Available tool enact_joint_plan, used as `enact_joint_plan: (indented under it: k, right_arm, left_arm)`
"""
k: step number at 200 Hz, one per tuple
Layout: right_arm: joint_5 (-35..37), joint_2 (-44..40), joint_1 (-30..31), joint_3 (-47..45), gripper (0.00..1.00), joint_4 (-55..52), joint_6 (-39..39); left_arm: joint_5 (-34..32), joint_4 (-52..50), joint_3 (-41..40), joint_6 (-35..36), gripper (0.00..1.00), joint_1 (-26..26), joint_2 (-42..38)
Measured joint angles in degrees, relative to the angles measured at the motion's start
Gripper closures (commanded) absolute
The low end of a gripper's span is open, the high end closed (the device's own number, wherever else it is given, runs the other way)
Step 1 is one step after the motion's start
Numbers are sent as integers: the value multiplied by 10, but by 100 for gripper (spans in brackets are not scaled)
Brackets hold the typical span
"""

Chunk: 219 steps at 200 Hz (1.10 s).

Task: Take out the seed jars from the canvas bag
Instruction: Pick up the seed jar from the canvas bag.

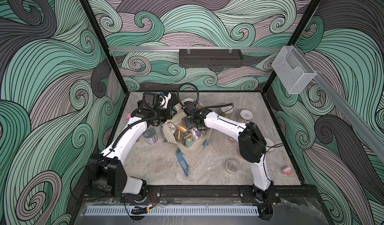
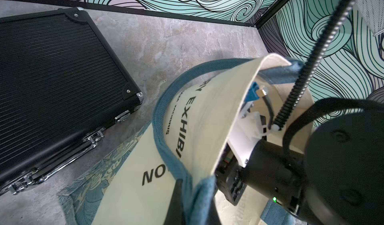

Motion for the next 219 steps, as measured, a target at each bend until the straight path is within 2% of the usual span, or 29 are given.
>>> enact_joint_plan:
  k: [128,219]
  right_arm:
    - [-1,61,-6,40,21,-11,2]
    - [-9,43,-10,35,31,-21,2]
  left_arm:
    - [-2,0,0,0,100,0,4]
    - [-2,0,0,0,100,0,4]
